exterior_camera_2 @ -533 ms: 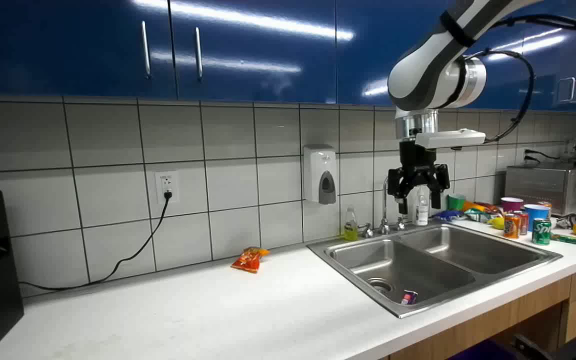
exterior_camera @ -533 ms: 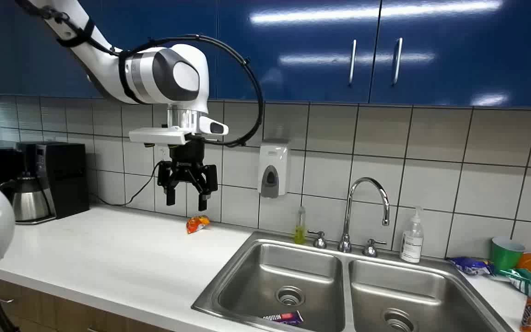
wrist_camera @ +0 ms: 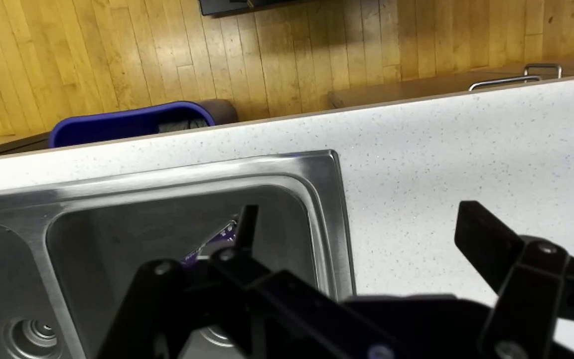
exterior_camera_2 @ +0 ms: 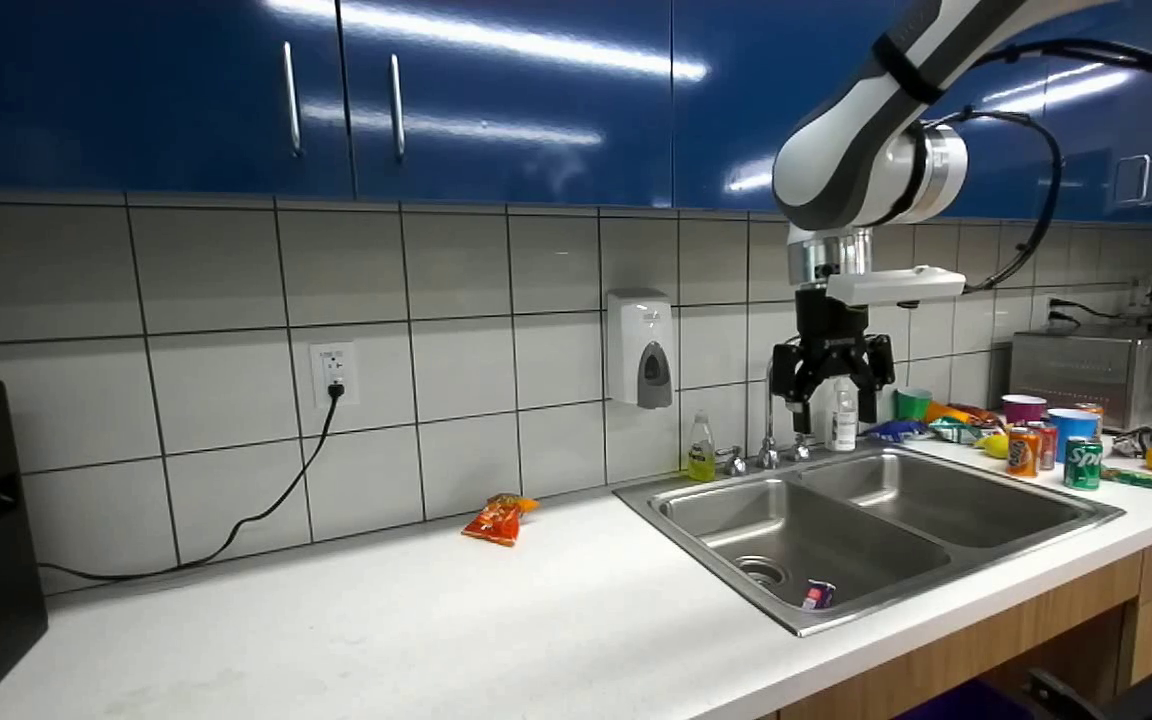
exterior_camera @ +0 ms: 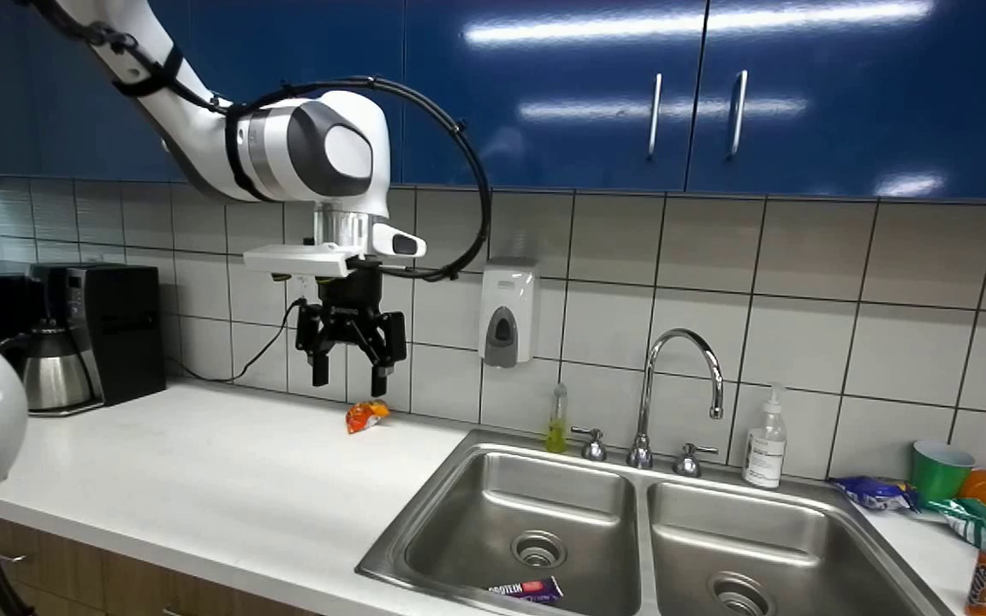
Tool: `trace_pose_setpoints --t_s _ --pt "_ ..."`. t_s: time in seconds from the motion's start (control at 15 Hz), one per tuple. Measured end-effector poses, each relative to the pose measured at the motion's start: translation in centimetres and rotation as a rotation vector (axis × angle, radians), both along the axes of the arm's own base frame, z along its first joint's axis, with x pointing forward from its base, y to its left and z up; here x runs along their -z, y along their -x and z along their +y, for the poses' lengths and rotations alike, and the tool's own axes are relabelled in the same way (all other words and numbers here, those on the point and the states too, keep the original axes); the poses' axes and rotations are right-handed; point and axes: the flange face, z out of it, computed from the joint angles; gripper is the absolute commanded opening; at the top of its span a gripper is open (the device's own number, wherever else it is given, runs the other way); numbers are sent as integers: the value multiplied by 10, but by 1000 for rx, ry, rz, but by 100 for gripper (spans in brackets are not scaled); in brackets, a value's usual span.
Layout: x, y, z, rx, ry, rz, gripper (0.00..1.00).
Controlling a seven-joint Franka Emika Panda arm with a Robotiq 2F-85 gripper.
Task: Remove the packet from the sink
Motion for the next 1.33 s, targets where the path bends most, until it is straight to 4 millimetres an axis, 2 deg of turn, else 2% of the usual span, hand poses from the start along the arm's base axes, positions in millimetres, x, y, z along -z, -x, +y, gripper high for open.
trace_pose_setpoints --t_s 0.6,0.93,1.33 --pt "83 -60 -16 75 0 -34 100" --pt "122 -91 -42 195 13 -36 100" --pt "154 -123 -71 371 -8 -77 100"
